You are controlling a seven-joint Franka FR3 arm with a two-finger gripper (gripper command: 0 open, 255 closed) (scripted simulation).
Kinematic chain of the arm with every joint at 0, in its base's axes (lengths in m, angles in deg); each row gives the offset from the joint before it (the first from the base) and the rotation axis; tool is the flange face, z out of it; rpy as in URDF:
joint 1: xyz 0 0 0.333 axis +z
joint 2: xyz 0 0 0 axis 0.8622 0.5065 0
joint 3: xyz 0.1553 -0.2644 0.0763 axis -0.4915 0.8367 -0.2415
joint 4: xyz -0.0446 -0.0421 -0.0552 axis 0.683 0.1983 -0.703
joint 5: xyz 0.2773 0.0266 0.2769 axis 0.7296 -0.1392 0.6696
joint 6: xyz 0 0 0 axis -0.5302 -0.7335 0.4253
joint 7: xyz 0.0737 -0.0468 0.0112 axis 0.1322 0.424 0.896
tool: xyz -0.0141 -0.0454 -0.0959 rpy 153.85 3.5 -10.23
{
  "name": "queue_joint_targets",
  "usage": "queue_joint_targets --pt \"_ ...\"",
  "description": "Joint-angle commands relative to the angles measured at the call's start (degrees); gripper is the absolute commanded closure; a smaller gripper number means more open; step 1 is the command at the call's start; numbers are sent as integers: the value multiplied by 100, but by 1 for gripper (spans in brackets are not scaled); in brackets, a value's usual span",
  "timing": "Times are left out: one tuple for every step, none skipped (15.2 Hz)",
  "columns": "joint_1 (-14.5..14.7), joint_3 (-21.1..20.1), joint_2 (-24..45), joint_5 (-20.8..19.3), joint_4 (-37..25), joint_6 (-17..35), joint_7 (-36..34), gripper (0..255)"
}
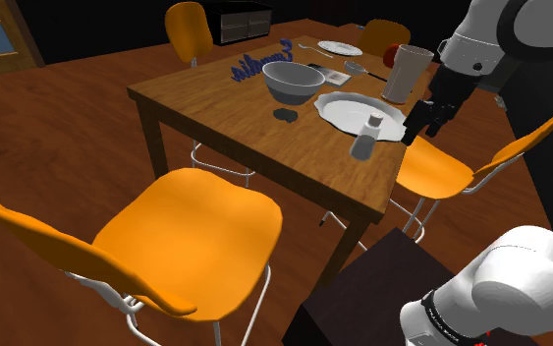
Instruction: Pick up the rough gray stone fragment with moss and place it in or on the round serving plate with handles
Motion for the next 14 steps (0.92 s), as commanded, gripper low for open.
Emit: queue_joint_targets --pt "0 0 0 0 0 0 0 0" --pt "80 9 231 -28 -143 88 152 0" --pt "160 16 459 -54 -290 169 302 0" --pt "239 20 684 -77 -442 243 451 0" --pt "316 21 906 -98 -597 309 600 0" --pt "389 18 1124 -117 -756 370 748 0" --pt "464 15 1340 -135 -919 423 894 0" --pt "534 6 1552 -151 -1085 471 1040 0" --pt "603 -5 1761 -166 -1255 513 1185 0" --pt "669 -19 1967 -179 -1426 548 1328 0" --pt "736 -35 2170 -193 -1601 579 1470 0" --pt "797 -57 2370 -205 -1778 604 1611 0" --pt "857 -81 2567 -218 -1958 624 1751 0" --pt "916 -108 2761 -231 -2139 640 1889 0"
